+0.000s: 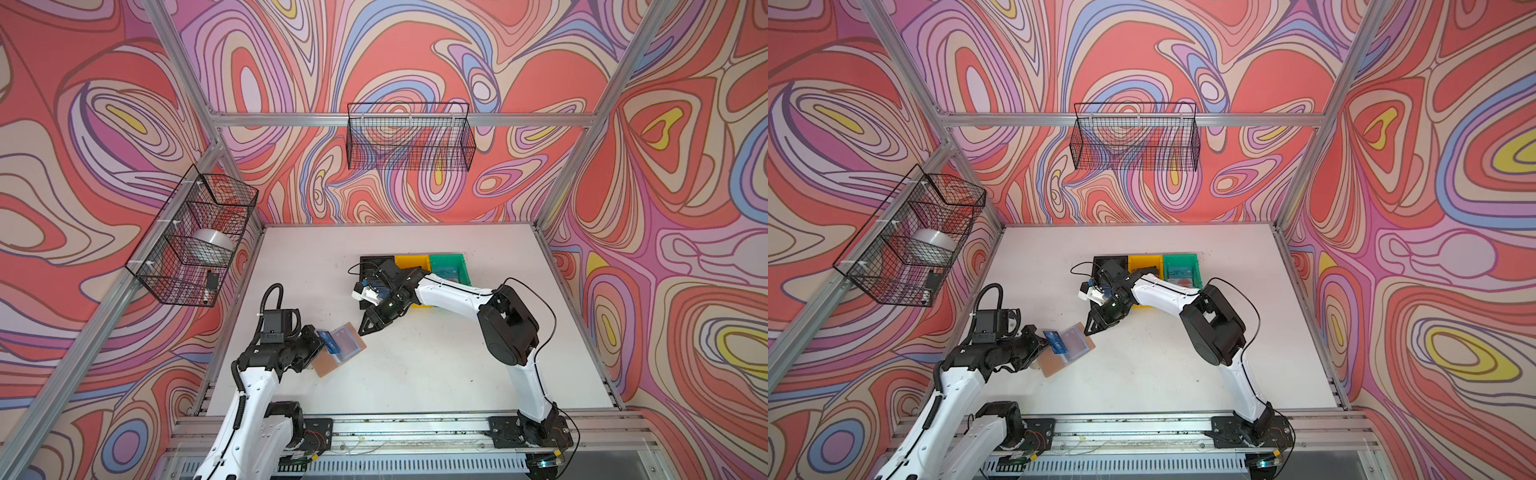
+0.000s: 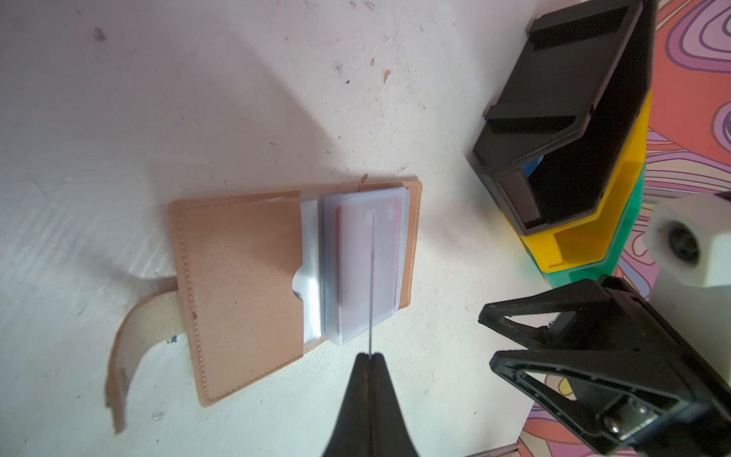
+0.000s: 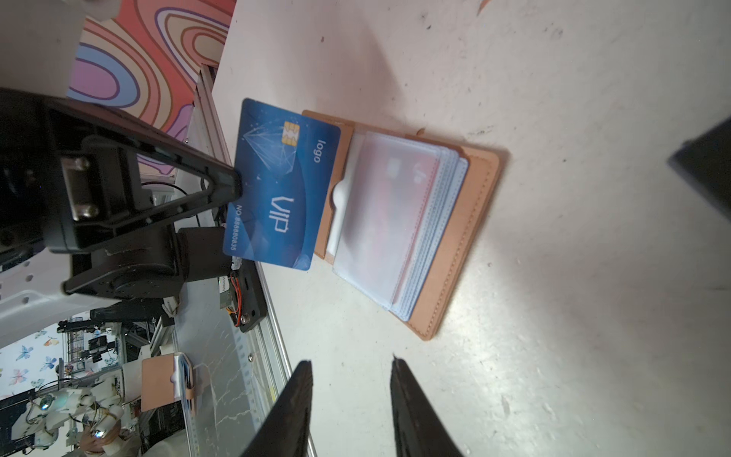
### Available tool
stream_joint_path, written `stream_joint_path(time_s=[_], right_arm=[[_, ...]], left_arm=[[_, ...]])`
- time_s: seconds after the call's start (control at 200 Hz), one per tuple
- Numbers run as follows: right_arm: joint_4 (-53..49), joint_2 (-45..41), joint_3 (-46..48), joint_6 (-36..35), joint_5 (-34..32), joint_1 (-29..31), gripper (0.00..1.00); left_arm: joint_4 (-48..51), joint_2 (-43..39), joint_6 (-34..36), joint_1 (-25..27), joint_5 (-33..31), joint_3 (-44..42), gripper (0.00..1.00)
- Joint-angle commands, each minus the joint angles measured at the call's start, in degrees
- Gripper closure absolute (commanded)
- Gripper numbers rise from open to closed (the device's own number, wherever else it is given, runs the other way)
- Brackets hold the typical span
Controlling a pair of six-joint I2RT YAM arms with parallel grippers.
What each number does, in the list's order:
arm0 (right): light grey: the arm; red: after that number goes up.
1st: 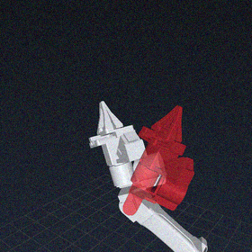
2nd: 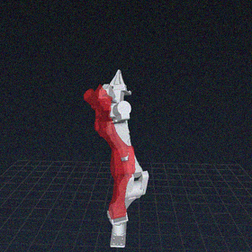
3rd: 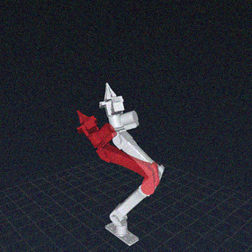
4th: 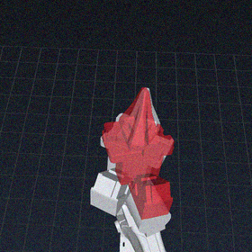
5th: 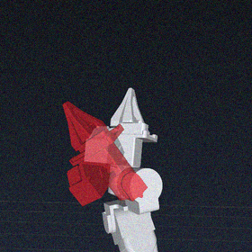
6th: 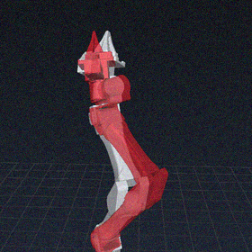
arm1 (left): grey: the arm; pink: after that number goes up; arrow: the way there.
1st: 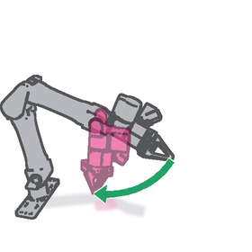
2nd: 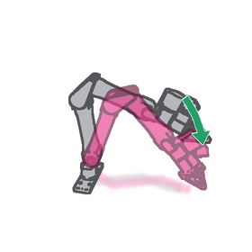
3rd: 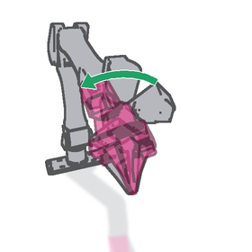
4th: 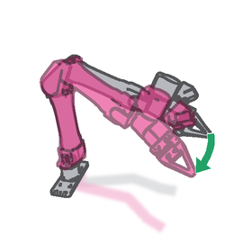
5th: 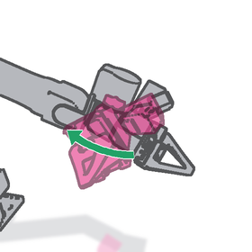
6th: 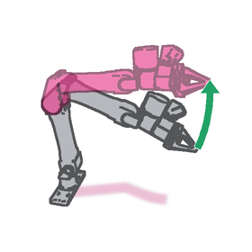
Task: Take the credit cards out of the card holder
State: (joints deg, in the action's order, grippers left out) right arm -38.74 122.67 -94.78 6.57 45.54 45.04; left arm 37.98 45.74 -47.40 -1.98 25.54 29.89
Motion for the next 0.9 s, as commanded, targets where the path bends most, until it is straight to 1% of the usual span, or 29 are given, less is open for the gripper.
stream_joint_path(time_s=[0.0,0.09,0.18,0.311,0.406,0.491,0.616,0.731,0.896], right_arm=[[-2.13,-1.13,-1.94,-1.70,2.70,-0.66,0.64],[-3.67,-1.44,-2.77,-2.84,4.14,-1.48,0.62],[-6.02,-1.65,-4.17,-4.67,6.93,-2.93,0.61],[-11.04,-0.95,-7.44,-8.40,8.85,-4.30,0.58],[-14.38,0.17,-9.61,-10.73,9.36,-4.56,0.57],[-15.83,1.37,-10.99,-11.43,9.75,-4.61,0.57],[-15.87,2.32,-11.85,-11.41,10.79,-4.61,0.57],[-15.98,3.16,-12.68,-11.33,11.24,-4.60,0.57],[-16.04,4.28,-13.58,-11.31,11.45,-4.61,0.57]], left_arm=[[-0.38,-1.21,-0.11,-0.42,3.43,-2.09,1.00],[-7.45,-3.46,0.02,-0.40,9.77,-4.10,1.00],[-18.31,-5.71,-1.91,-0.40,15.71,-7.27,1.00],[-32.51,-6.62,-4.87,-0.41,20.73,-10.76,1.00],[-42.84,-5.78,-8.18,-0.44,23.21,-13.32,1.00],[-49.93,-4.18,-10.38,-0.39,25.11,-14.70,1.00],[-56.29,-2.08,-12.38,-0.35,26.75,-15.82,1.00],[-59.70,-1.27,-13.65,-0.40,27.33,-16.84,1.00],[-60.67,-1.85,-14.09,-0.44,27.73,-17.28,1.00]])
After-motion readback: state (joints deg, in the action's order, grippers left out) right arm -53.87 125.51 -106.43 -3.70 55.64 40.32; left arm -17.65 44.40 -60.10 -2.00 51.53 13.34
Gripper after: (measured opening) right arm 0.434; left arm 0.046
